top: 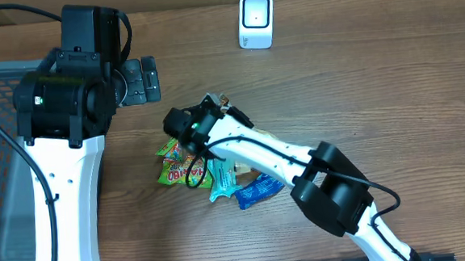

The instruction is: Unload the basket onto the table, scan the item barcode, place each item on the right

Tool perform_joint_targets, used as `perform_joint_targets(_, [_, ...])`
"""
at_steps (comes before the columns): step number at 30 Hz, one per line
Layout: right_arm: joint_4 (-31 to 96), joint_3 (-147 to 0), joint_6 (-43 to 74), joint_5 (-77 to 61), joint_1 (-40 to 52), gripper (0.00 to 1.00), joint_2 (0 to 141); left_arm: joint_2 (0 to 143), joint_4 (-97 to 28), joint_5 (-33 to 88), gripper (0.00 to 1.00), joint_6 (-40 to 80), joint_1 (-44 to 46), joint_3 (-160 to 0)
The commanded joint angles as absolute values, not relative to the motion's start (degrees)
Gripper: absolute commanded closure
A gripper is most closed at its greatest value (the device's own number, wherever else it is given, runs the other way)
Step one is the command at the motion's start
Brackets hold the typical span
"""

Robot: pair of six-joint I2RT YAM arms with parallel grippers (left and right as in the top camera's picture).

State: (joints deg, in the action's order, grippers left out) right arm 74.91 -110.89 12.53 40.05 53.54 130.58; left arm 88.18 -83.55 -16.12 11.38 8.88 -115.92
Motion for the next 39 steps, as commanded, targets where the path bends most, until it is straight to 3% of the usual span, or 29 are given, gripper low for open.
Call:
perform_joint_targets(1, [77.21,-116.22,13.15,34.06,48.27,0.96,127.85,88.40,-83.35,-16.91,0.00,10.09,8.64,-116.77])
perform_joint_targets(10, [80.53,-122.02,4.82,11.53,30.81,0.96,122.80,88.40,-83.35,-16.91,0.00,10.09,8.64,-116.77])
perform_joint_targets(14, [81.89,-122.02,4.01,8.47,24.03,0.96,121.54,88.40,-83.35,-16.91,0.00,10.09,8.64,-116.77])
perform_joint_targets(17, [83.09,-122.02,4.05,10.00,20.40,0.96,120.09,88.40,-83.35,-16.91,0.00,10.09,8.64,-116.77])
perform_joint_targets(25, [92.05,-121.99,14.57,35.55,18.61,0.96,118.48,88.40,-83.35,-16.91,0.00,10.09,8.64,-116.77])
perform_joint_targets(39, [92.58,-117.40,16.58,35.81,20.91,0.96,119.68,88.40,-83.35,-16.91,0.01,10.09,8.64,-116.77])
